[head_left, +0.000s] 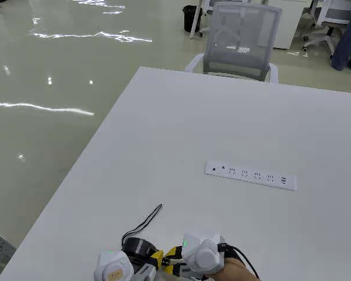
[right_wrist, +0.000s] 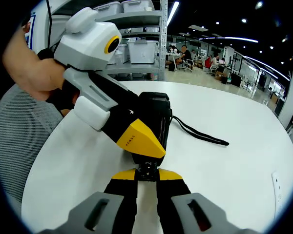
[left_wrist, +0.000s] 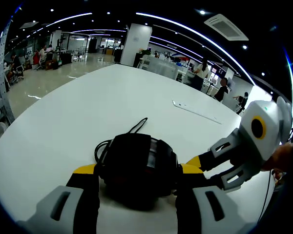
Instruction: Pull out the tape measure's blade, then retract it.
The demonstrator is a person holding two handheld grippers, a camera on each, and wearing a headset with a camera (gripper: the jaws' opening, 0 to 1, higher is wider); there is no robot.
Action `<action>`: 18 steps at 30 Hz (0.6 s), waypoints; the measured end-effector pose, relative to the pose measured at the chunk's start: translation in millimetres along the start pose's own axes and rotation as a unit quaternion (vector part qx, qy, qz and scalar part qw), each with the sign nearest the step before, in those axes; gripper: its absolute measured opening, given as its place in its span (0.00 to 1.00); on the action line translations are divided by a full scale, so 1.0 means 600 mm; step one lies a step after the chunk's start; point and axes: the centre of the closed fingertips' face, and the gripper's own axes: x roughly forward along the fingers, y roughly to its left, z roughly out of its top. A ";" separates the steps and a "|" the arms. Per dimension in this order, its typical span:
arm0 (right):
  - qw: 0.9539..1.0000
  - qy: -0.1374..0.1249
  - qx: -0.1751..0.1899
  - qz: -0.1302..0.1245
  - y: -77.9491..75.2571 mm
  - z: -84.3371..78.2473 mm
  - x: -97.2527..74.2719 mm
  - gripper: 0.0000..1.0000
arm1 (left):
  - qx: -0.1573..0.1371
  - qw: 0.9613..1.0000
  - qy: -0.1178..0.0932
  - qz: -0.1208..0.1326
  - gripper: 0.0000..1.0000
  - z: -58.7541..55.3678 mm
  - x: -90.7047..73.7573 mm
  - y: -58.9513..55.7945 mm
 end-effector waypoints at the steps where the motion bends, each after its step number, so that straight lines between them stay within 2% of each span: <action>1: 1.000 0.000 0.000 0.000 0.000 0.001 0.001 0.13 | 0.000 1.000 0.000 0.000 0.60 0.000 0.000 0.000; 18: 1.000 0.004 0.005 -0.010 -0.003 0.002 0.011 0.13 | 0.002 1.000 0.000 0.007 0.61 0.000 0.000 0.000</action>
